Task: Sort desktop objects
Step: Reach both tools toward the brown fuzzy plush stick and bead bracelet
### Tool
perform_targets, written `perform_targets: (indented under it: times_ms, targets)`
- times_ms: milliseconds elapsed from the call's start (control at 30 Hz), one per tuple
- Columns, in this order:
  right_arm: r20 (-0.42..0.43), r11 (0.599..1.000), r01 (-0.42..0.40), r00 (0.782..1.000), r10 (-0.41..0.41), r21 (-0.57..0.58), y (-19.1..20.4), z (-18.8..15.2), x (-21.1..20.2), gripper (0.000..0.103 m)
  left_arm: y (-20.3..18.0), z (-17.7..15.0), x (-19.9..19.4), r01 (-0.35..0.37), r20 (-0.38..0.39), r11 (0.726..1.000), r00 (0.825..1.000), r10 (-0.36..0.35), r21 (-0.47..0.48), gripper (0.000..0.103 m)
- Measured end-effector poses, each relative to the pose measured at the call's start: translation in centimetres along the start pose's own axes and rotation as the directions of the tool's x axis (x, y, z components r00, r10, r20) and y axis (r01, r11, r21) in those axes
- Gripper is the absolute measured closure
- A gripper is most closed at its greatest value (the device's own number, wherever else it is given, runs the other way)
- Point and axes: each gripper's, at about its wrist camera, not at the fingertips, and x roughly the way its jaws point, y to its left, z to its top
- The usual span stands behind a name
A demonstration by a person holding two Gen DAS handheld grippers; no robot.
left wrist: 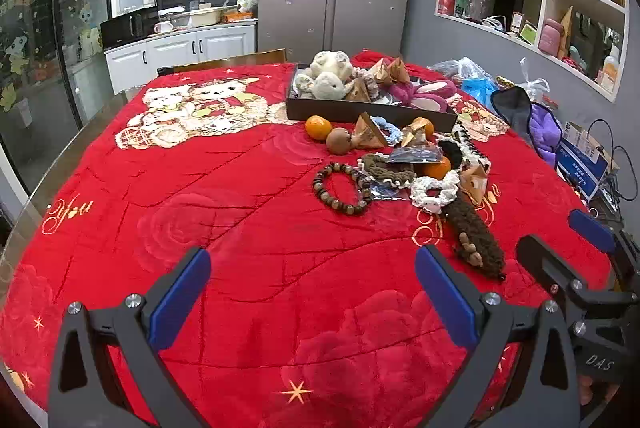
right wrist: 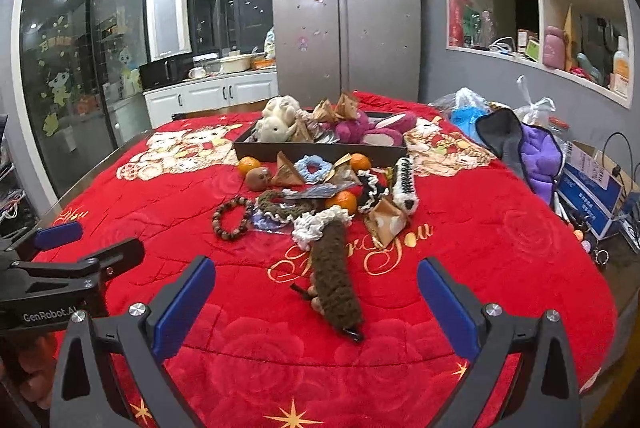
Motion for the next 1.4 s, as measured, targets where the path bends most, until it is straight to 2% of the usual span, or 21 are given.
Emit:
perform_targets:
  times_ms: [467, 700, 933, 1400]
  targets:
    - [0.005, 1.0, -0.024, 1.0, 0.024, 0.016, -0.2, -0.5, 0.5, 0.0, -0.7, 0.0, 1.0, -0.008, -0.021, 1.0, 1.0, 0.009, 0.03, 0.0]
    - [-0.011, 1.0, 0.001, 1.0, -0.002, -0.015, 0.0, -0.6, 1.0, 0.0, -0.9, -0.1, 1.1, -0.013, -0.022, 0.999, 1.0, 0.014, 0.038, 0.0]
    - [-0.033, 0.999, -0.033, 0.999, 0.033, -0.003, -0.2, -0.6, 1.1, 0.0, -0.9, -0.1, 1.5, -0.014, -0.031, 0.999, 0.999, 0.015, 0.042, 0.0]
    - [-0.074, 1.0, -0.026, 0.997, 0.028, 0.017, -1.3, -1.1, 2.9, 0.0, -1.4, 0.8, 5.6, 0.0, -0.095, 0.998, 0.995, 0.005, 0.06, 0.0]
